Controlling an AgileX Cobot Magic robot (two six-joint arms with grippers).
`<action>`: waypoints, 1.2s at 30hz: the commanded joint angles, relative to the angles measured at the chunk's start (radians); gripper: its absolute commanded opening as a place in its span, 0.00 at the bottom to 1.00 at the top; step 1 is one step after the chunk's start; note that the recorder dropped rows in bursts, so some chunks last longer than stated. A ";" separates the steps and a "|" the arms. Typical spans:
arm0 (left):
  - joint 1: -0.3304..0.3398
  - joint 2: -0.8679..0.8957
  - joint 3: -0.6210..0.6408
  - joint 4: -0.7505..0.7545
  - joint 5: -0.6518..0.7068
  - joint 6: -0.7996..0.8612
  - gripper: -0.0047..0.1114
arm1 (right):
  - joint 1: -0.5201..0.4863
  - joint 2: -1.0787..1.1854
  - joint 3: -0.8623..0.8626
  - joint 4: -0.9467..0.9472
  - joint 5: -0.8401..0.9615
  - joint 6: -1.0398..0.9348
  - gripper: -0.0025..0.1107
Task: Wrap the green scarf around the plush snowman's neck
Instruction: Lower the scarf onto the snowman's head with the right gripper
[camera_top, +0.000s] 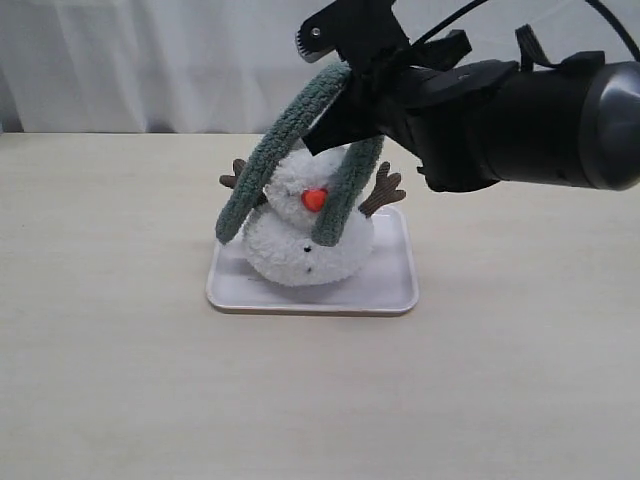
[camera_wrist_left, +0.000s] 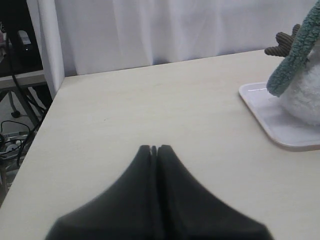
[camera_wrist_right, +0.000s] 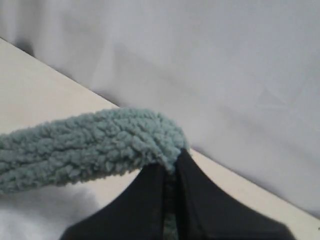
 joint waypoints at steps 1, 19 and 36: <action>0.003 -0.002 0.003 -0.003 -0.009 -0.002 0.04 | -0.031 0.008 -0.003 0.124 0.084 -0.063 0.06; 0.003 -0.002 0.003 -0.003 -0.011 -0.002 0.04 | -0.039 0.086 -0.003 0.175 0.083 -0.101 0.06; 0.003 -0.002 0.003 -0.003 -0.011 -0.002 0.04 | -0.039 0.089 -0.003 0.269 0.172 -0.101 0.37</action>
